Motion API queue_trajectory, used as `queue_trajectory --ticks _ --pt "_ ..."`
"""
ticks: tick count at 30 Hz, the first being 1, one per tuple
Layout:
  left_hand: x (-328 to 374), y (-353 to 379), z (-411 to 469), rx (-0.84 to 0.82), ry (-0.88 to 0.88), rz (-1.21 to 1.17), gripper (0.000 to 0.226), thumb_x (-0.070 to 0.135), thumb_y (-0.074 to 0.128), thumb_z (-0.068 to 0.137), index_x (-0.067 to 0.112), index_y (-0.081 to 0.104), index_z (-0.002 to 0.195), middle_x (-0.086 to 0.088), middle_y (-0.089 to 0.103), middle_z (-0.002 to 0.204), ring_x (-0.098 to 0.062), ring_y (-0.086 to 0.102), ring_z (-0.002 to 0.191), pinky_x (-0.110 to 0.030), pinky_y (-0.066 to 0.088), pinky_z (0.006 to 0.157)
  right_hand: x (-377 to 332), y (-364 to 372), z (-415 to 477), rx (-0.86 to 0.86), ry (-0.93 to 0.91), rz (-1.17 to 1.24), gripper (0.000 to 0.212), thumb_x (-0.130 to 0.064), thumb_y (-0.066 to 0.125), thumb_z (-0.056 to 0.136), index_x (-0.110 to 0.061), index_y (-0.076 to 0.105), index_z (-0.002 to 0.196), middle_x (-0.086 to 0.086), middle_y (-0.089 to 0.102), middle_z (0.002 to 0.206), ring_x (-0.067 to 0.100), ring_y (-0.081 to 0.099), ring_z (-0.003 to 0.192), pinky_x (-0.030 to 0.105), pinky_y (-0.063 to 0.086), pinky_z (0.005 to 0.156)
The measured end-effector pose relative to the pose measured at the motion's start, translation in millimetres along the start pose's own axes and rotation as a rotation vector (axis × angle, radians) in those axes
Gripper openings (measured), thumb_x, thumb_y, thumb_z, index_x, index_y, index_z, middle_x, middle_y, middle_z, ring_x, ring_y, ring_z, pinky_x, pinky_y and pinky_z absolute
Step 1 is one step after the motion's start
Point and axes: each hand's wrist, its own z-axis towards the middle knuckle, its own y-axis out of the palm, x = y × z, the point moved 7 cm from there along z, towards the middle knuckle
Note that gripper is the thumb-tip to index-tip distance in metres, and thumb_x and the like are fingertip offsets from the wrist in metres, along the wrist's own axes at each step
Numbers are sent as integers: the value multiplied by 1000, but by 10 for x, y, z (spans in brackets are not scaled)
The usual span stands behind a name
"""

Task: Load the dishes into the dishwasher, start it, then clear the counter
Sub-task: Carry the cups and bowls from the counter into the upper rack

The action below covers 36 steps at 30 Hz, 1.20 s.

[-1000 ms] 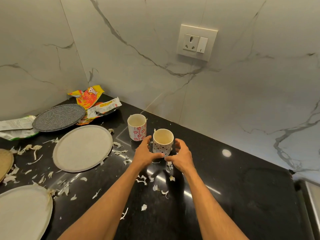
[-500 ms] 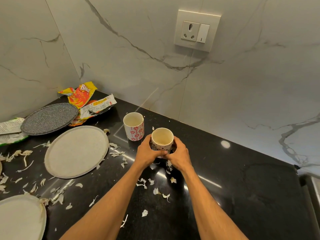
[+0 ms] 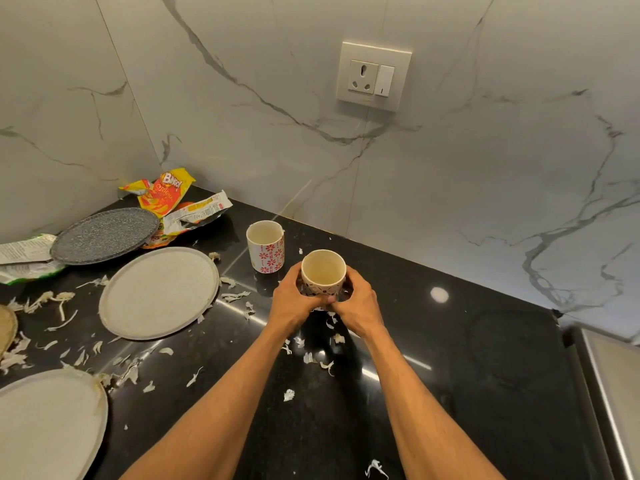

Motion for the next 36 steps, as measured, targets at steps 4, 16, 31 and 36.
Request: queue_trajectory --ticks 4,16,31,36 --pt "57 2 -208 11 26 19 88 25 90 60 23 45 136 5 58 122 -11 52 112 -21 42 90 5 -52 -207 7 -30 4 74 -9 81 73 -24 47 138 0 57 134 18 53 125 44 46 105" --pt "185 215 -1251 12 79 -17 82 19 89 62 28 45 131 7 54 116 -12 53 106 -12 42 76 141 -338 -1226 -8 -79 69 73 -9 81 74 -22 47 137 0 58 130 15 55 119 27 46 97" --pt "55 724 -3136 -27 34 -158 71 44 85 46 50 50 107 4 68 104 -12 67 96 -39 57 85 615 -694 -3008 11 -61 80 81 -4 83 68 -23 47 138 -5 60 122 13 57 112 23 51 91" --pt "65 835 -3538 -91 53 -168 84 45 85 45 37 50 120 2 68 106 -14 67 97 -35 60 78 665 -788 -3548 106 -41 77 79 4 75 71 -20 44 139 0 59 127 15 56 117 20 49 90"
